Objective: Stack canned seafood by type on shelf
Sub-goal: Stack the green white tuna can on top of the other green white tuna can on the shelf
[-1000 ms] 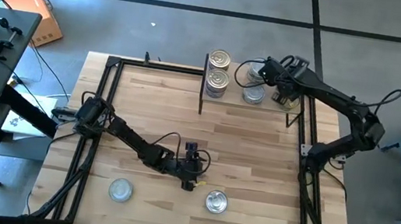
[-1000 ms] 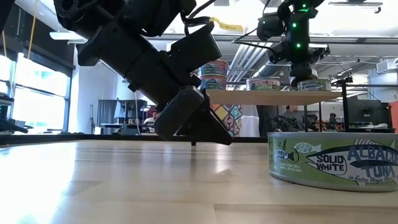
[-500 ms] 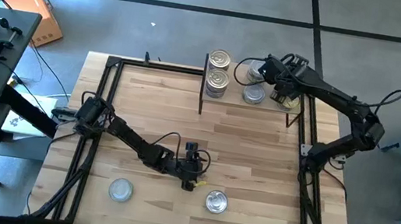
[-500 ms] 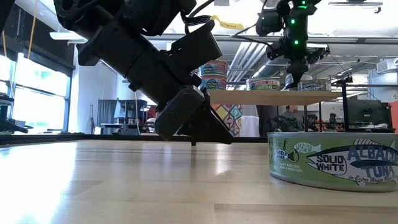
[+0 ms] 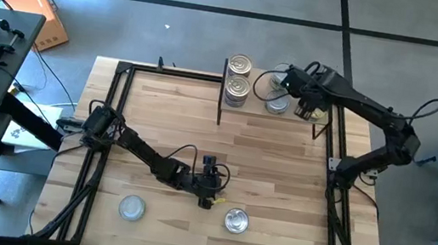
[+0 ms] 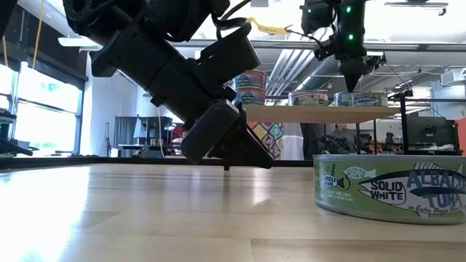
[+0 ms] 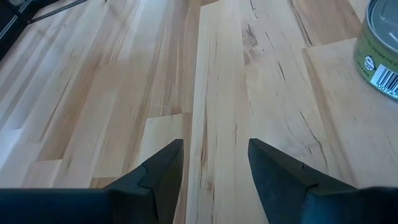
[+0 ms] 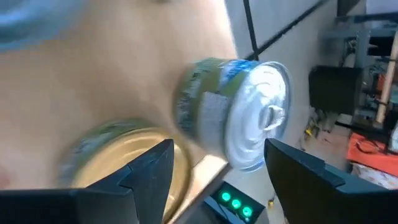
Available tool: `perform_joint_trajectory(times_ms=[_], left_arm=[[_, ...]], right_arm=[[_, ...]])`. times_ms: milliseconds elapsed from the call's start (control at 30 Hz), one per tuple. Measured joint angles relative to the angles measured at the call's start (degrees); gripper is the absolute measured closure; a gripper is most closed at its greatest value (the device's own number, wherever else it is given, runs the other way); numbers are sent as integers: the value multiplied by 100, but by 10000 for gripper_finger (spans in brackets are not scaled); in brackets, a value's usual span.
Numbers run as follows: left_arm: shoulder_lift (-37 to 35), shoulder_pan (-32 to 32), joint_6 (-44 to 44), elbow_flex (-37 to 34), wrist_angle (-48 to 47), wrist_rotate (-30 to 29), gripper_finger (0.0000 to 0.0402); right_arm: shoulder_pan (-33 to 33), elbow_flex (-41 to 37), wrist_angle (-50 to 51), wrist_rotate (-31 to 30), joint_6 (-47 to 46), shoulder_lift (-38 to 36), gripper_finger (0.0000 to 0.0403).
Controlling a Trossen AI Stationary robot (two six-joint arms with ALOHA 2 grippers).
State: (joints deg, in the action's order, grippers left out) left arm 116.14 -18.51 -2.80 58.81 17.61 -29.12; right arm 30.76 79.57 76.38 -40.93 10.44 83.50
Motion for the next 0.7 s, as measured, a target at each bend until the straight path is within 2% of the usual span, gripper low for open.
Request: perform_joint_trajectory(times_ms=[233,400,567,700], left_arm=[[0,-150,-197,0,154,-255,229],[0,-397,-735,0,555,-715,229],[-120,-676,-985,0,675,-1252,229],[-647,-821,-1002,0,154,-1352,229]], right_arm=[[-1120,0,95,587,-1055,-537,160],[-2521,-140,-245,886,-2275,-850,160],[-4130,-851,-1591,898,-2943,-891,160],[-5141,-1811,-3403,827,-3136,-888,160]])
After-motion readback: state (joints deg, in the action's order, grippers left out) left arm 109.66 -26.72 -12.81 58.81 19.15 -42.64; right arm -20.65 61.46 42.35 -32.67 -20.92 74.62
